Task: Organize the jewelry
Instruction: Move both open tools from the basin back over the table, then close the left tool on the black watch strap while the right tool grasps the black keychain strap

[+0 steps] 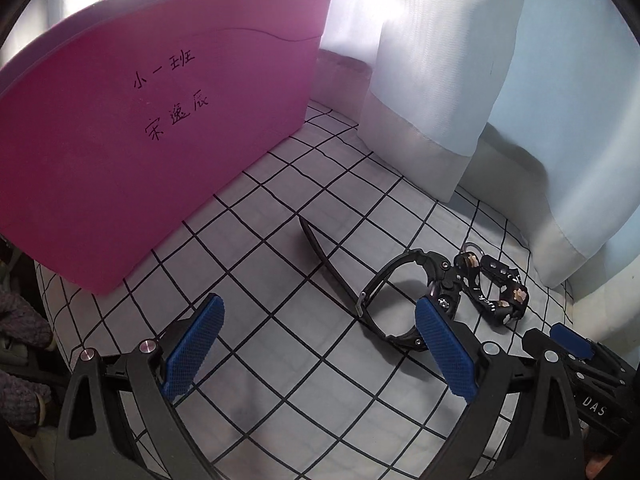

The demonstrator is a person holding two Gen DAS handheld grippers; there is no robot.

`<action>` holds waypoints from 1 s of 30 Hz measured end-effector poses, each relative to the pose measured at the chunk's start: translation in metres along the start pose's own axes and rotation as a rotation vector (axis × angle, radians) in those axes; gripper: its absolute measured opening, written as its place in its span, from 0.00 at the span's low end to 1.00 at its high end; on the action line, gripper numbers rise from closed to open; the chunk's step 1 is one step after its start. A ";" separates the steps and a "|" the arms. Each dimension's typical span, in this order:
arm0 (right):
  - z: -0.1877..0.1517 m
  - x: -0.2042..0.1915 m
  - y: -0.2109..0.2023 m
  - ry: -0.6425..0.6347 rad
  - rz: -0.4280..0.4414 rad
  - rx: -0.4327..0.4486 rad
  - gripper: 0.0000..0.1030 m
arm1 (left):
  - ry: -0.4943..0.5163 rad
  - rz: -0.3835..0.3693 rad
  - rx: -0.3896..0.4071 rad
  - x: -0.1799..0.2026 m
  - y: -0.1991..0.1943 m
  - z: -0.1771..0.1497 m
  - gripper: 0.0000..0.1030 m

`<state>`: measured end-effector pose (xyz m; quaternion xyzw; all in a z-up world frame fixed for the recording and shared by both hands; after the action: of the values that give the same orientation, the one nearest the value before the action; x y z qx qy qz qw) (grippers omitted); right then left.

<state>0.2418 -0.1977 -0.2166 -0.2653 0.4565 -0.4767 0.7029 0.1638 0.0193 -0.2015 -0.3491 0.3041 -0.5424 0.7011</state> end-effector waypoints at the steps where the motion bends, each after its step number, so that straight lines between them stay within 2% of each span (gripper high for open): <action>1: 0.002 0.000 0.003 0.001 -0.004 -0.001 0.68 | 0.002 0.003 -0.003 -0.001 0.005 0.001 0.92; 11: 0.013 -0.002 0.029 0.015 -0.037 -0.019 0.68 | 0.060 -0.007 -0.062 0.002 0.039 0.000 0.92; 17: 0.018 -0.007 0.037 0.003 -0.047 0.001 0.68 | 0.067 -0.006 -0.081 0.001 0.052 -0.002 0.92; 21: 0.020 -0.013 0.042 -0.035 -0.076 0.014 0.68 | 0.068 -0.008 -0.093 -0.001 0.058 -0.002 0.92; 30: 0.019 -0.030 0.055 -0.135 -0.164 0.052 0.68 | 0.052 -0.033 -0.065 -0.004 0.070 0.005 0.95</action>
<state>0.2785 -0.1495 -0.2414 -0.3151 0.3725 -0.5253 0.6971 0.2054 0.0362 -0.2561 -0.3623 0.3338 -0.5524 0.6724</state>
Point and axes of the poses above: each gripper's, at about its wrist camera, not at the fingertips, and y roughly the way its jaws point, x to its right, z to its top, the point moved 7 cm from there along y, roughly the way its jaws point, and after that the axes turned 12 degrees about y, right-handed, at the moved point
